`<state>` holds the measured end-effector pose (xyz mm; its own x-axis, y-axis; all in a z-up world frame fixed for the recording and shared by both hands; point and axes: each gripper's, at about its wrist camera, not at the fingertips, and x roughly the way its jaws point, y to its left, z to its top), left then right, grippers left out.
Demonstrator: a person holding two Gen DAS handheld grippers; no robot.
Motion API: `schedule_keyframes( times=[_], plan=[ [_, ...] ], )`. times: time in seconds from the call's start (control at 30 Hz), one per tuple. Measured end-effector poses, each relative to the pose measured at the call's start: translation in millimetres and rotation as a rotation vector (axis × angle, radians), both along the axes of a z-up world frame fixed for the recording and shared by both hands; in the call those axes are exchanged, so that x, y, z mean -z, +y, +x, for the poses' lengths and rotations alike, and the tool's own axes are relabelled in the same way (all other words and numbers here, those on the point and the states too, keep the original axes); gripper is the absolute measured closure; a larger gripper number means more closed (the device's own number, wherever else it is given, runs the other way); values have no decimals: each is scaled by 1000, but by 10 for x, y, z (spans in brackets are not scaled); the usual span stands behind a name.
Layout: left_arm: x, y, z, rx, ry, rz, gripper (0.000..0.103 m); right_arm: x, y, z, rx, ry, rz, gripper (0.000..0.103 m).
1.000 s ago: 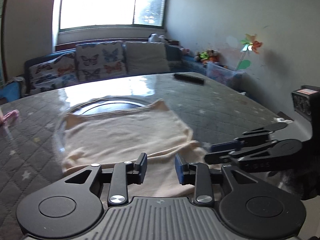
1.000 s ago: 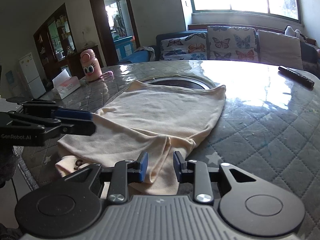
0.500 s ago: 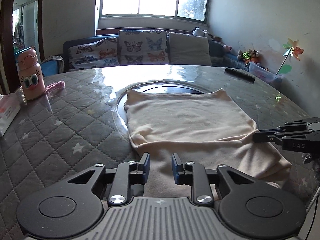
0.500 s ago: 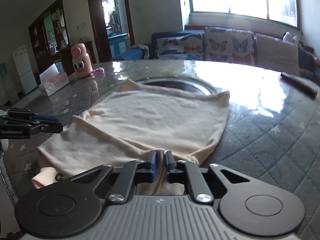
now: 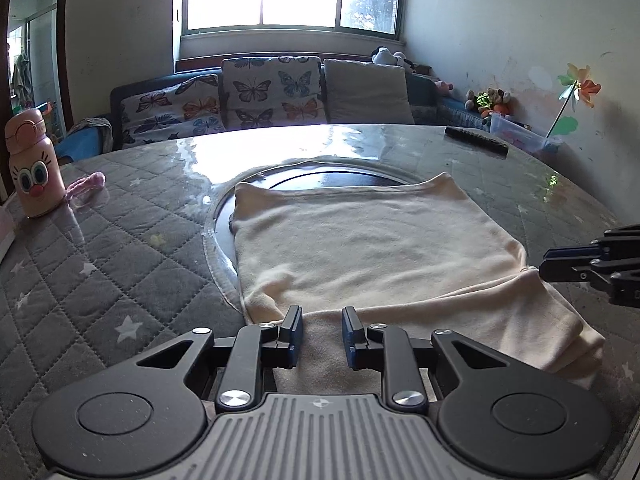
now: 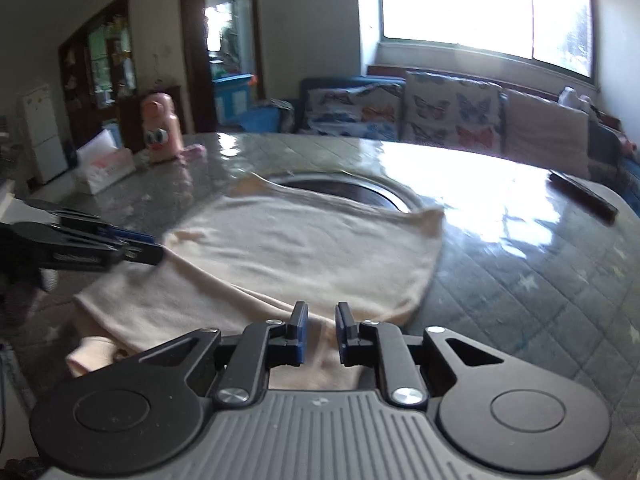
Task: Fold clothes
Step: 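Fold the sleeve with the left gripper across the body toward the right gripper, then grasp the sweatshirt hem edge with the right gripper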
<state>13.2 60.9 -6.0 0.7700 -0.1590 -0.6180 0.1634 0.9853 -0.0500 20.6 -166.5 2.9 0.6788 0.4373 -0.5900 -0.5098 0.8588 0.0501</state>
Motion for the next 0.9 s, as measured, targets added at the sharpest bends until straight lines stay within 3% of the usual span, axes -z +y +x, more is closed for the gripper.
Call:
schedule_keyframes(
  times=[0.2,0.37,0.47,0.7,0.9],
  plan=[
    [18,11,8,-2,3,2,79,118,250,-62,-147,40,-1,82],
    [-1,14,-36,2,-3,10,79,217,378,-186,-225,45,-55,70],
    [-42,11,-148,24,-16,25,79,204,320,-256,-220,38,-79,70],
    [-110,6,-483,96,-35,80,79,158,30,-242,-167,91,-22,70],
    [-111,-33,-802,192,-51,165,70,47,95,-143,-155,36,2,70]
  ],
)
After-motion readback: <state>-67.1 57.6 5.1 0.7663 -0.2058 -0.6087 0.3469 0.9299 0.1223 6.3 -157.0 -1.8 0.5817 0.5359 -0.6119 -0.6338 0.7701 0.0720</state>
